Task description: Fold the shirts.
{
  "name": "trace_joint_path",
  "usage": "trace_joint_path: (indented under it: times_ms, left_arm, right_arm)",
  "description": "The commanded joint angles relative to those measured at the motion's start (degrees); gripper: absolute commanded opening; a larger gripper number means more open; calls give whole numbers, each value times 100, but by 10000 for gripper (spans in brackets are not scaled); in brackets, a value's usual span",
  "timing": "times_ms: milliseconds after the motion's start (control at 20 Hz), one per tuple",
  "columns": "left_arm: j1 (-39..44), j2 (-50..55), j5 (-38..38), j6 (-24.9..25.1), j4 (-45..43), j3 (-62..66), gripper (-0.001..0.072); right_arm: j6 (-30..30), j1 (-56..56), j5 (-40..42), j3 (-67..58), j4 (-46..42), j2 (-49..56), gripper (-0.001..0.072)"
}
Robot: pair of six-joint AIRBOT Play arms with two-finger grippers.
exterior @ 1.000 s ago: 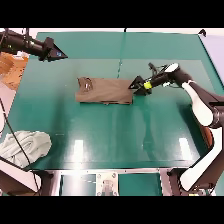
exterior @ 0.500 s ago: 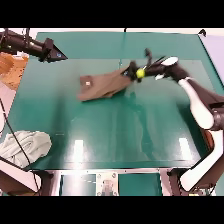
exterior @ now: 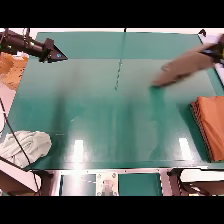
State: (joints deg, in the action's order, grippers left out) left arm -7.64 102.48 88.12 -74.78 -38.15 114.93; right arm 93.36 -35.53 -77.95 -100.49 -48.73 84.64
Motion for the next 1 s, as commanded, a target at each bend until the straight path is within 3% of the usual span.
trace_joint_path:
  times_ms: [0,200,350,500,900,950]
  left_arm:
    - [-2,-2,0,4,0,-2,22]
    - [-2,-2,7,4,0,0,22]
    - [-2,-2,101,9,0,-2,22]
    - [-2,-2,162,11,0,-2,22]
    - [-2,-2,195,13,0,-2,21]
    - [-2,-2,195,13,0,-2,22]
  right_arm:
    - [439,-1495,-566,-20,-951,-564,13]
    - [691,-2636,-1224,4,-1257,-907,13]
    - [977,-2916,-1580,334,-2201,-1176,13]
    - [1084,-2938,-1565,1110,-3193,-1510,13]
    - [1084,-2942,-1163,3547,-4203,-1576,16]
    - [1080,-2942,-1163,3659,-4262,-1572,113]
